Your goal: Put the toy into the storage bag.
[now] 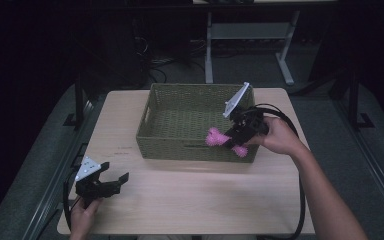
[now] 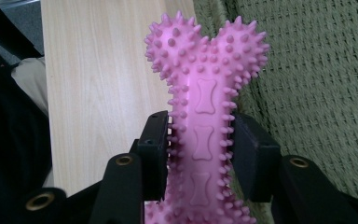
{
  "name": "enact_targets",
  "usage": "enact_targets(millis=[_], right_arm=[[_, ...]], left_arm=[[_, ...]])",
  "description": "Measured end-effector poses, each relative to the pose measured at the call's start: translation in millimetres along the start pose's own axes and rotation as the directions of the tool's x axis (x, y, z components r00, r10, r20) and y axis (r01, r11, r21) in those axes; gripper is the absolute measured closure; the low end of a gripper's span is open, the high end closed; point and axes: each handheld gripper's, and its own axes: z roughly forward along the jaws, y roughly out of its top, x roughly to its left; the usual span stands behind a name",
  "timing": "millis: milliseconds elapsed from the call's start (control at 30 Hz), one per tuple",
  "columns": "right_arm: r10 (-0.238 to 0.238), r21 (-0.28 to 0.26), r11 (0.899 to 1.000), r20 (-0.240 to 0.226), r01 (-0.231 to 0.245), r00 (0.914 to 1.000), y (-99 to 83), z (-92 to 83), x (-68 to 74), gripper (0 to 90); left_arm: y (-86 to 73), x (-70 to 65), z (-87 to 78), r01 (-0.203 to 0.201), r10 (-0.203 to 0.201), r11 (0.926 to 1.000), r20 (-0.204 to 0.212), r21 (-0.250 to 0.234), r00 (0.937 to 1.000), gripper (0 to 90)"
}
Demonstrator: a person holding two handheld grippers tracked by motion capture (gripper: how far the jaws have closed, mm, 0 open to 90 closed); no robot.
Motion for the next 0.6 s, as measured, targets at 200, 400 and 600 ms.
enact_targets(millis=[200,400,600], right_arm=[[0.012,0.001,1.0,0.009,-0.012,0.9999,3.4,-6.2,-7.5,58.5],[0.019,-0.008,1.0,0.01,-0.018,0.9998,5.5,-10.1,-14.5,58.5],[0.027,0.002,1.0,0.014,-0.027,0.9995,10.0,-10.9,-23.1,58.5]], left_arm=[[-0.1,0.3,0.0,0.0,0.0,1.0,-0.002,0.001,1.0,13.4],[-0.3,1.4,-0.5,0.0,0.0,1.0,-0.005,-0.001,1.0,13.4],[-0.7,2.2,-1.4,0.001,-0.001,1.0,-0.006,-0.001,1.0,13.4]])
